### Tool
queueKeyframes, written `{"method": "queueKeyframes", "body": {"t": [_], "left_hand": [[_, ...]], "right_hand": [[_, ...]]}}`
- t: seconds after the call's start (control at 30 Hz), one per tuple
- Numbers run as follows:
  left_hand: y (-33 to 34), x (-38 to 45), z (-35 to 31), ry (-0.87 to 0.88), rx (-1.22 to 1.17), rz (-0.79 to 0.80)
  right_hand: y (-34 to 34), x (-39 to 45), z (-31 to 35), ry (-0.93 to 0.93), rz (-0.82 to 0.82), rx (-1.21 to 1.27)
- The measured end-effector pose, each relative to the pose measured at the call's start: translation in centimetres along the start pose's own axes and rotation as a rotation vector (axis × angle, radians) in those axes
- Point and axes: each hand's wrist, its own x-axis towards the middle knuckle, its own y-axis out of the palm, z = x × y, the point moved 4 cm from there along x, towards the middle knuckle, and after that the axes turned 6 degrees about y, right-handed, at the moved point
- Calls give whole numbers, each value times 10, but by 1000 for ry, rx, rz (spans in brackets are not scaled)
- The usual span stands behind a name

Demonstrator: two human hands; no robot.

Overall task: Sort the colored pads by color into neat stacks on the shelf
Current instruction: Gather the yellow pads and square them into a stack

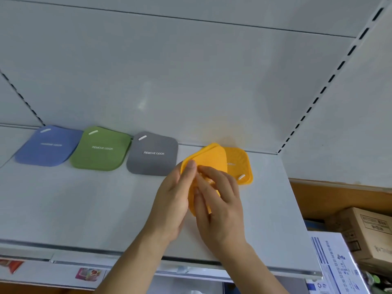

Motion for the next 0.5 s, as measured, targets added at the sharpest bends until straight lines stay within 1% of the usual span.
{"method": "queueKeyframes", "body": {"t": [0.07,0.13,0.2,0.27,0.3,0.33,0.43,0.47,0.5], "left_hand": [[-1,2,-2,68,154,-2],[-8,5,-4,138,276,-75],[-15,6,-5,164,362,-131],[-22,8,-8,168,432,-146],[-27,10,-8,171,454,-145],[-32,12,-9,166,463,-146],[-44,17,-8,121,467,-177],[-45,18,-7,101,458,-185],[-46,18,-7,88,449,-190]], "right_hand": [[-1,-1,0,-56,53,15],[-6,1,-7,-99,95,43],[-17,8,-26,-60,69,8],[-31,18,-56,42,31,-94],[-36,23,-74,88,57,-163],[-39,26,-93,118,119,-230],[-40,28,-133,143,363,-335],[-40,28,-140,145,393,-325],[-41,29,-142,155,388,-305]]}}
